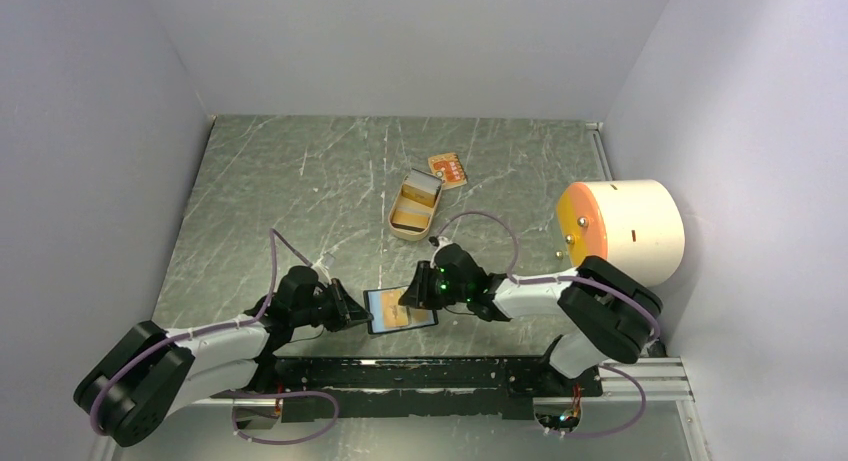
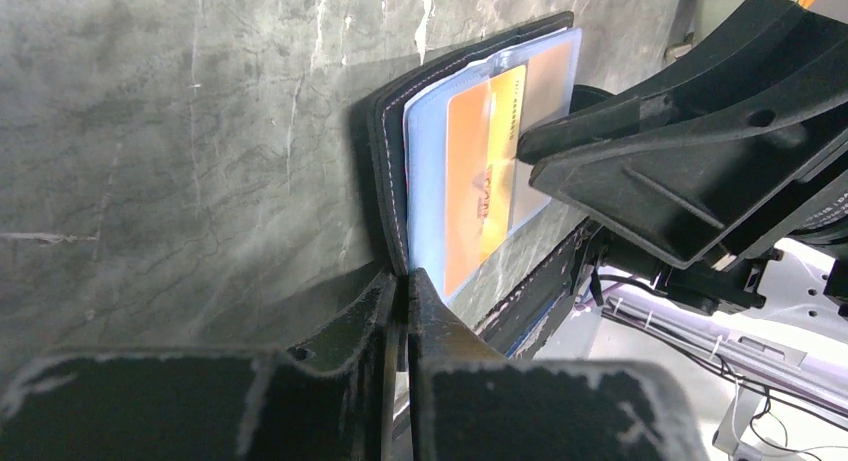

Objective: Put the credit cards into the card holder
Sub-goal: Insert the credit card into the card holder.

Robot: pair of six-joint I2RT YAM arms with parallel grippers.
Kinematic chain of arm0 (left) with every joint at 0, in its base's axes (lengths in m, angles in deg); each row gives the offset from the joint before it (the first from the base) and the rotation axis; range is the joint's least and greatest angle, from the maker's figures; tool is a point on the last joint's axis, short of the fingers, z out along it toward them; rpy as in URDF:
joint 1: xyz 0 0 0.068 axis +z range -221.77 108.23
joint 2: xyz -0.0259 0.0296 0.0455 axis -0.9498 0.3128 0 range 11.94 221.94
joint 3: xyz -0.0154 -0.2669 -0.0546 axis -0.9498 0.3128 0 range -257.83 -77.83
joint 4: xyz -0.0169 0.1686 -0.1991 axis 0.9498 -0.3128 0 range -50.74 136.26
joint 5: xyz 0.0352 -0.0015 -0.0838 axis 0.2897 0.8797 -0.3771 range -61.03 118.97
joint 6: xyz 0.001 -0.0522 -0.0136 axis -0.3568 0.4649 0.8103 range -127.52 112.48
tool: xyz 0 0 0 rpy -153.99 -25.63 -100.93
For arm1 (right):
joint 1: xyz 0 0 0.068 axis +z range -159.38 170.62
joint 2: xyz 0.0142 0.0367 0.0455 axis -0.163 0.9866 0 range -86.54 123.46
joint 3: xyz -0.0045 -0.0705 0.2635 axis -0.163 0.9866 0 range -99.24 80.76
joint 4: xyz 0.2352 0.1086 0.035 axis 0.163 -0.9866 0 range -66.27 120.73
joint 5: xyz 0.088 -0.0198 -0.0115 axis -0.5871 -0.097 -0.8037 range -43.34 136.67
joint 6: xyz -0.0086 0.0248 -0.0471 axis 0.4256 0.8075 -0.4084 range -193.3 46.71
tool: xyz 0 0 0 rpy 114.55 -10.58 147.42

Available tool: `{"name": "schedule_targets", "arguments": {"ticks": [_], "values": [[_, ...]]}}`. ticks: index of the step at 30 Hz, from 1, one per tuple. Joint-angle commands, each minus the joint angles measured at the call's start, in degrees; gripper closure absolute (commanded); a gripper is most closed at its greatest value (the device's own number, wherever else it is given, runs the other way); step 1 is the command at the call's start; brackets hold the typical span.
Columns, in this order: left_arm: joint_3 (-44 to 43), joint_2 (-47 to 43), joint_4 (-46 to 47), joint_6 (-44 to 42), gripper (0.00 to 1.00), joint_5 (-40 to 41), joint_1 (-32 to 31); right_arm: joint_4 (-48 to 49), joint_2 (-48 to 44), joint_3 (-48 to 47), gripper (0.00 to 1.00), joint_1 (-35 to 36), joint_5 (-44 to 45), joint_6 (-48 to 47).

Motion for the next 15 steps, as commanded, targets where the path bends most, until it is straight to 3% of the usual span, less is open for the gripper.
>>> {"name": "schedule_targets", "arguments": {"ticks": [1, 15], "values": [[-0.40, 0.04, 2.54, -0.08, 0.89, -2.02, 0.22, -1.09, 3.74, -0.97, 0.70, 2.25, 0.76, 0.13], [-1.80, 1.28, 2.71, -0.55, 0.80, -3.22, 0.14, 7.81, 8.09, -2.03, 0.69, 3.82, -2.63, 1.15]]}}
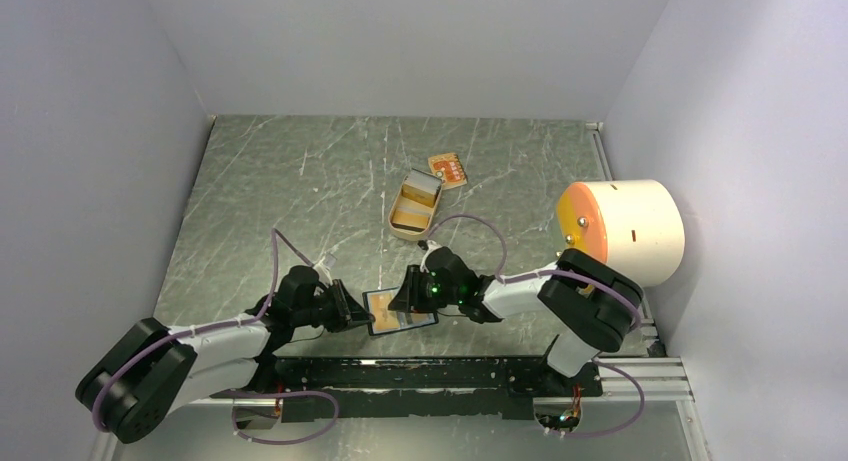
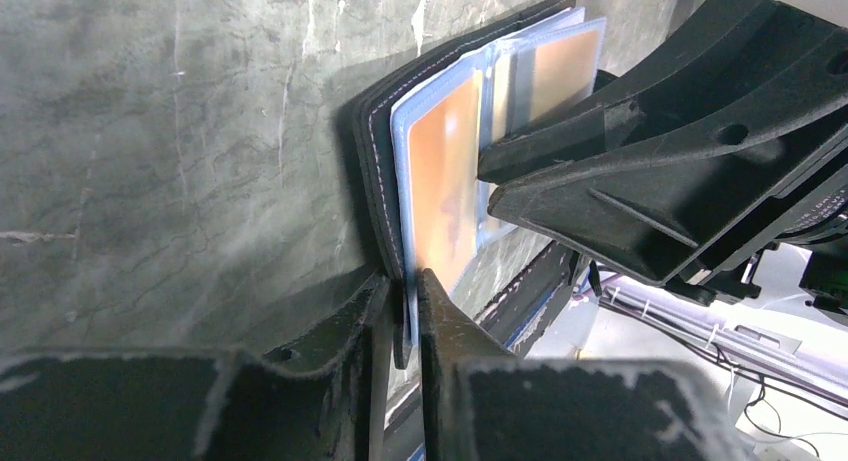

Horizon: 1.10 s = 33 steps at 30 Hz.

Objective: Put the credit cards into the card holder
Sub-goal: Insert the credit card into the card holder.

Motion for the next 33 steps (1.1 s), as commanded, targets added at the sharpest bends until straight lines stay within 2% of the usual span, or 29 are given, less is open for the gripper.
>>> {"name": "schedule_targets", "arguments": {"ticks": [1, 10, 13, 17, 25, 33], "values": [[-1.69, 0.28, 2.36, -0.53, 0.80, -1.87, 0.21, 2.31, 1.82, 0.30, 0.69, 0.76, -0.61, -0.10], [-1.53, 0.81, 4.50, 0.31, 0.78, -2.46, 0.14, 8.53, 0.84, 3.04, 0.68, 1.01, -2.93, -0.04], [-1.95, 1.16, 4.07, 0.24, 0.82, -2.53, 0.14, 9.55, 0.22, 4.31, 0.68, 1.03, -3.24, 0.15], [-4.27, 0.24, -3.94, -1.46, 0.91, 0.09, 0.22, 1.62, -5.57, 4.36, 0.67, 1.06, -0.04, -2.50], [-7.62, -5.56, -12.98, -3.86, 0.91, 1.27, 0.16, -21.00, -17.99, 0.34, 0.62, 0.84, 10.71, -10.47], [-11.94, -6.62, -22.41, -5.80, 0.91, 3.16, 0.17, -31.85, -24.19, -2.60, 0.58, 0.49, 20.31, -15.16]]}}
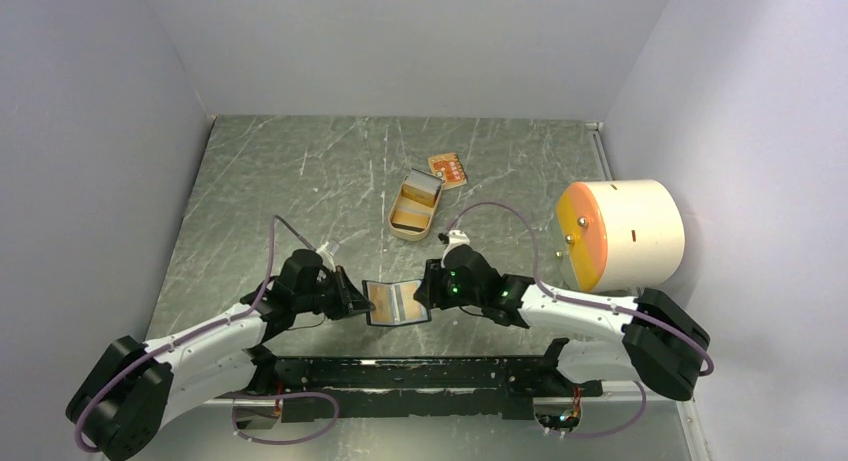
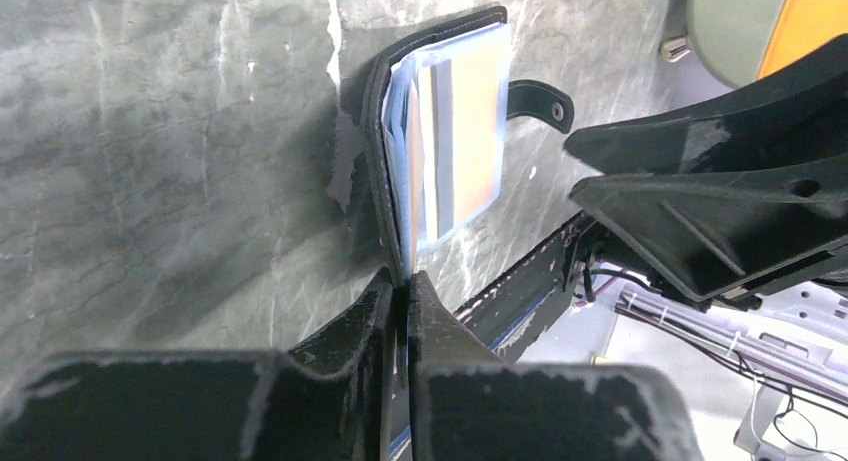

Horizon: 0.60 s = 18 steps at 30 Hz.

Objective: Put the credit cards into the card holder
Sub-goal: Insert the credit card into the card holder.

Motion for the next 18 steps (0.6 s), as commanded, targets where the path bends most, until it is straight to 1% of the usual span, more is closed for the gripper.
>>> {"name": "schedule_targets", "arguments": {"ticks": [1, 4, 7, 10, 11, 15, 18], "values": [[-2.74, -0.58, -6.23, -2.12, 0.91, 1.92, 0.14, -10.23, -2.32, -3.34, 0.58, -0.13, 9.22, -4.39], [-3.58, -0.30, -7.76, -2.69, 0.91, 1.89, 0.17, -12.54, -2.43, -4.70, 0.56, -0.11, 11.96, -6.16], [-4.89, 0.56, -9.73, -2.95, 0.91, 2.09, 0.18, -11.82, -0.95, -5.84, 0.56, -0.15, 10.89, -7.09], [-5.14, 0.94, -9.19, -3.12, 0.91, 1.36, 0.16, -11.74, 1.51, -7.07, 0.57, -0.01, 9.85, -6.93], [-4.97, 0.64, -8.96, -2.81, 0.90, 1.26, 0.14, -12.28, 2.68, -7.59, 0.58, -0.02, 10.20, -6.68], [-4.83, -0.57, -9.97, -2.71, 0.90, 1.74, 0.14, -13.98, 4.37, -8.62, 0.69, -0.02, 11.09, -6.43], [-4.91, -0.95, -10.11, -2.84, 0.90, 1.89, 0.19, -13.62, 4.26, -8.30, 0.73, 0.00, 10.48, -6.21]]}}
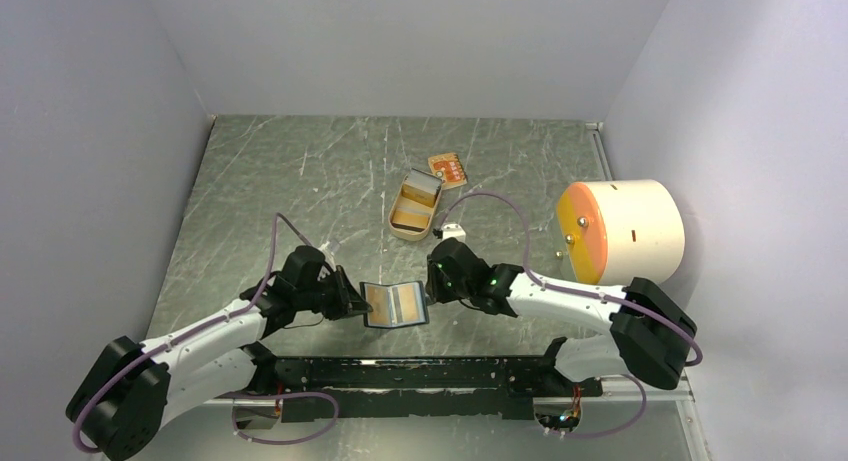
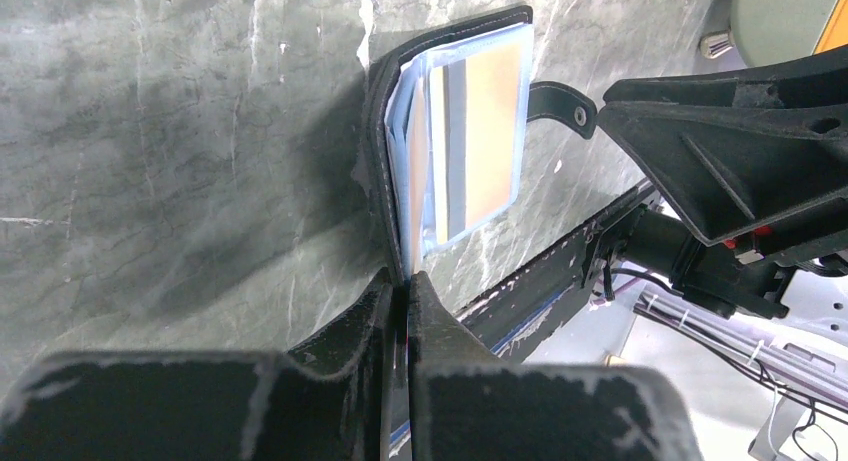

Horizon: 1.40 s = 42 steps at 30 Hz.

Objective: Put the credit cards into the card holder
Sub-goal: Insert the credit card into the card holder, then close the card holder at the center of the board.

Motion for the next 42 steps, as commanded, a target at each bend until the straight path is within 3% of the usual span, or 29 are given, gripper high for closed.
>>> {"name": "schedule_targets", "arguments": {"ticks": [1, 26, 34, 42], "values": [[-1.20, -1.07, -1.26, -0.78, 0.90, 0.61, 0.21, -1.47, -0.02, -1.03, 0.73, 0.05, 1.07, -0.10], [0.12, -0.71, 1.90, 0.01, 0.90, -0.65, 0.18, -3.36, 2.16, -3.42, 0.66, 1.21, 0.20, -0.13], [0.04, -0.68, 1.94, 0.02, 0.90, -0.66, 0.16, -4.51, 2.94, -3.82, 0.75, 1.43, 0.85, -0.43], [0.31, -0.36, 2.50, 0.20, 0.90, -0.91, 0.18, -4.29, 2.35, -3.22, 0.98, 1.67, 1.46, -0.20]]}}
